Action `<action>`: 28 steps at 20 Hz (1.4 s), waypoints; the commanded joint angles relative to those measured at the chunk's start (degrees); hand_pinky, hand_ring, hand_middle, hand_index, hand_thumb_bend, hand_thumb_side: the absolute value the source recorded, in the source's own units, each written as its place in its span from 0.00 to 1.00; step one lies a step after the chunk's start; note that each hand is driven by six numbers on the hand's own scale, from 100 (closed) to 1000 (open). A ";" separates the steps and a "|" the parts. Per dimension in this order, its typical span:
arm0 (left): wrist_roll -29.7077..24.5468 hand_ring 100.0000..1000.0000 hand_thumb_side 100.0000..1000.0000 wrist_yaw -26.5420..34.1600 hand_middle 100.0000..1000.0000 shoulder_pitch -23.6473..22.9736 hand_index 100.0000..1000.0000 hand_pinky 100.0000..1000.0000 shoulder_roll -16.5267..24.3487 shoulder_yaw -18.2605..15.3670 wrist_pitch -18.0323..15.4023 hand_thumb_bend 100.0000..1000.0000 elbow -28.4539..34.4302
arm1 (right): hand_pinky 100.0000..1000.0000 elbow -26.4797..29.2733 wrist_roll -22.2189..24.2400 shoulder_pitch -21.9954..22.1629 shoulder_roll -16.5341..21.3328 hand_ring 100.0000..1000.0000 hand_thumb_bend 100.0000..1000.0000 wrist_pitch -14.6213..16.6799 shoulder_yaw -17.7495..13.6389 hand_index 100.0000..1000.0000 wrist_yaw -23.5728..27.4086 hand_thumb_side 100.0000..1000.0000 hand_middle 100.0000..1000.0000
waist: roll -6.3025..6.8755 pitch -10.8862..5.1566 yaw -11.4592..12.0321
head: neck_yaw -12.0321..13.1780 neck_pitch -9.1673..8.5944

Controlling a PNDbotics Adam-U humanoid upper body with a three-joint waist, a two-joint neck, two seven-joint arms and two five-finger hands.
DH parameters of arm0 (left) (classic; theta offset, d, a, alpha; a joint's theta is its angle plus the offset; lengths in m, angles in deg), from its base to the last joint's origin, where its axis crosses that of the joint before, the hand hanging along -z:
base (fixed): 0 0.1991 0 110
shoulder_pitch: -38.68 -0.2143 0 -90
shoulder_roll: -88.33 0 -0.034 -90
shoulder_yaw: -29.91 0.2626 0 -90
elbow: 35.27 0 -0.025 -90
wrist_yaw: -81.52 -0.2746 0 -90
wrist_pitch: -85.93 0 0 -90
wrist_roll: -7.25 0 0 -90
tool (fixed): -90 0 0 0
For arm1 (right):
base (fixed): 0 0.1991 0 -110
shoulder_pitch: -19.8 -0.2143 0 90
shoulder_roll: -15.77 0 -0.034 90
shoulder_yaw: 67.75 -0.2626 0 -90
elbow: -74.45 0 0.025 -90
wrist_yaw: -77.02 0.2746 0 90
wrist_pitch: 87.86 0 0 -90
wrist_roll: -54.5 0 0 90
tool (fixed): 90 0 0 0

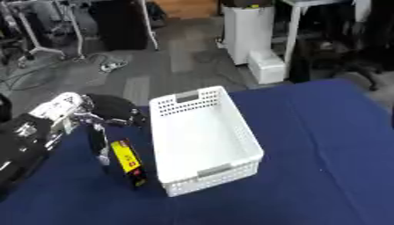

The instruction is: Pick up objects on the table and place them in the box.

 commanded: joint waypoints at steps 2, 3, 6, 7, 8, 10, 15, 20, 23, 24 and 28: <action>-14.34 0.71 0.40 1.01 0.73 0.38 0.76 0.74 0.81 -0.66 -10.64 0.99 -2.56 | 0.13 0.74 7.84 -0.74 1.36 0.21 0.00 7.58 -0.33 0.43 -0.29 1.00 0.34 | -0.38 -0.30 0.13 | -0.28 -0.49; -15.36 0.71 0.40 1.61 0.73 0.15 0.76 0.73 0.86 -0.57 -10.64 0.99 -3.36 | 0.13 0.74 7.86 -0.74 1.36 0.21 0.00 7.59 -0.34 0.43 -0.32 1.00 0.34 | -0.37 -0.27 0.15 | -0.23 -0.66; -18.26 0.71 0.39 3.66 0.74 -0.41 0.77 0.73 0.66 -0.43 -10.64 1.00 -4.76 | 0.13 0.74 7.87 -0.71 1.37 0.21 0.00 7.65 -0.37 0.43 -0.36 1.00 0.34 | -0.40 -0.24 0.18 | -0.29 -0.94; -18.99 0.71 0.39 4.44 0.75 -0.76 0.77 0.73 0.41 -0.32 -10.64 1.00 -4.93 | 0.13 0.74 7.87 -0.72 1.36 0.21 0.00 7.68 -0.37 0.43 -0.36 1.00 0.34 | -0.43 -0.23 0.13 | -0.35 -0.92; -19.57 0.71 0.39 5.27 0.75 -1.04 0.77 0.73 0.18 -0.21 -10.64 1.00 -4.93 | 0.13 0.74 7.86 -0.75 1.36 0.21 0.00 7.69 -0.37 0.43 -0.35 1.00 0.34 | -0.45 -0.22 0.08 | -0.40 -0.89; -20.31 0.71 0.38 6.93 0.75 -1.60 0.78 0.73 -0.47 0.21 -10.64 1.00 -4.51 | 0.13 0.74 7.84 -0.83 1.35 0.21 0.00 7.71 -0.36 0.43 -0.29 1.00 0.34 | -0.49 -0.18 -0.02 | -0.52 -0.80; -21.34 0.71 0.36 9.56 0.78 -2.97 0.79 0.72 -2.36 0.87 -10.64 1.00 -3.35 | 0.13 0.74 7.83 -1.19 1.26 0.21 0.00 7.59 -0.30 0.43 -0.05 1.00 0.34 | -0.52 -0.14 -0.35 | -0.47 -0.90; -21.56 0.71 0.36 8.65 0.78 -4.98 0.80 0.71 -3.80 0.25 -10.64 0.99 -4.10 | 0.13 0.74 7.70 -1.69 1.16 0.21 0.00 7.20 -0.33 0.43 0.41 1.00 0.34 | -0.54 -0.04 -0.68 | -0.76 -1.22; -21.04 0.74 0.35 7.60 0.81 -5.23 0.84 0.75 -3.79 0.15 -10.64 1.00 -4.65 | 0.13 0.74 7.80 -1.66 1.19 0.21 0.00 7.17 -0.39 0.43 0.52 1.00 0.34 | -0.55 -0.02 -0.64 | -0.98 -1.39; -21.10 0.76 0.34 6.77 0.83 -5.22 0.85 0.77 -3.69 -0.04 -10.64 1.00 -4.98 | 0.13 0.74 7.86 -1.63 1.19 0.21 0.00 7.21 -0.40 0.43 0.52 1.00 0.34 | -0.55 0.00 -0.60 | -1.04 -1.40; -20.35 0.79 0.33 2.01 0.86 -5.57 0.88 0.79 -4.16 -1.58 -10.64 0.99 -6.75 | 0.13 0.74 7.84 -1.62 1.14 0.21 0.00 7.27 -0.45 0.43 0.65 1.00 0.34 | -0.63 0.01 -0.59 | -1.26 -1.27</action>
